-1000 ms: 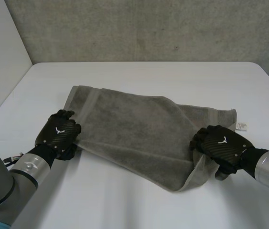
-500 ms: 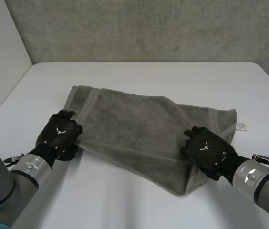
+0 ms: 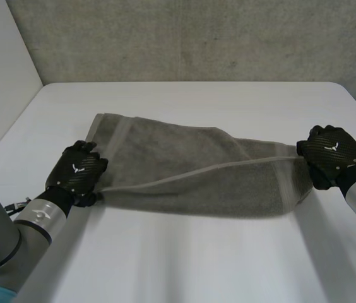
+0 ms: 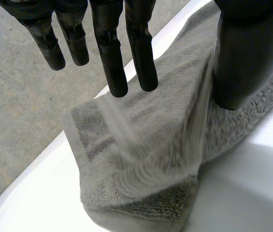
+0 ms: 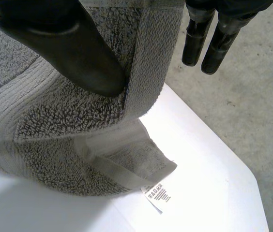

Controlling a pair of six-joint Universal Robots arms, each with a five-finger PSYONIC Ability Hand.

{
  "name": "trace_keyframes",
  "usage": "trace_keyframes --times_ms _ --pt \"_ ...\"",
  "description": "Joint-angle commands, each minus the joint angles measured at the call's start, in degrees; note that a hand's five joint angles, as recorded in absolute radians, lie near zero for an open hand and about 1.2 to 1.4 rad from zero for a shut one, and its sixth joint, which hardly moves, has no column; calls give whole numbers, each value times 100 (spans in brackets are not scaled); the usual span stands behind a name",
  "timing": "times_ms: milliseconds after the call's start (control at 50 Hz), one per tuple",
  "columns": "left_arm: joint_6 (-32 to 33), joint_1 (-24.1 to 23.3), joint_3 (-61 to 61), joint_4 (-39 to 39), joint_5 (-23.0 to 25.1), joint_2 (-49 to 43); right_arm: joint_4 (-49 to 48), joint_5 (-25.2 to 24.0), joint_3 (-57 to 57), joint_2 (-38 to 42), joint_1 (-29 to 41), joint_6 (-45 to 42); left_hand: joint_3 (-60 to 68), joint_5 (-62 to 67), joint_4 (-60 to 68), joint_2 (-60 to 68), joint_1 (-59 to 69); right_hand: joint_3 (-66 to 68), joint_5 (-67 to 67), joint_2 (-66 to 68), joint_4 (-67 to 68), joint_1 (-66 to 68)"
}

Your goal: Fold the towel.

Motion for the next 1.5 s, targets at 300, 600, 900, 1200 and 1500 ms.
trace_keyframes --times_ms 300,600,900,1200,1500 --pt "8 1 151 77 -26 -428 28 -104 53 40 -315 4 -331 -11 -376 -167 -160 -303 317 470 -435 381" --pt "8 10 1021 77 -554 -876 1074 -649 -176 -320 -394 259 -331 3939 -376 3784 3791 -303 317 470 -435 381" --pt "8 290 353 -792 -387 828 2926 -1079 -852 -786 -658 -486 -331 3939 -376 3784 3791 -303 317 470 -435 381" --pt "588 344 2990 -2138 -105 -832 2919 318 -3515 1376 555 -761 -331 3939 -376 3784 3791 -303 317 470 -435 381" --pt "-1800 -430 7990 -2736 -941 -789 1294 766 -6856 1315 775 1023 -331 3939 -376 3784 3791 -303 317 470 -435 381"
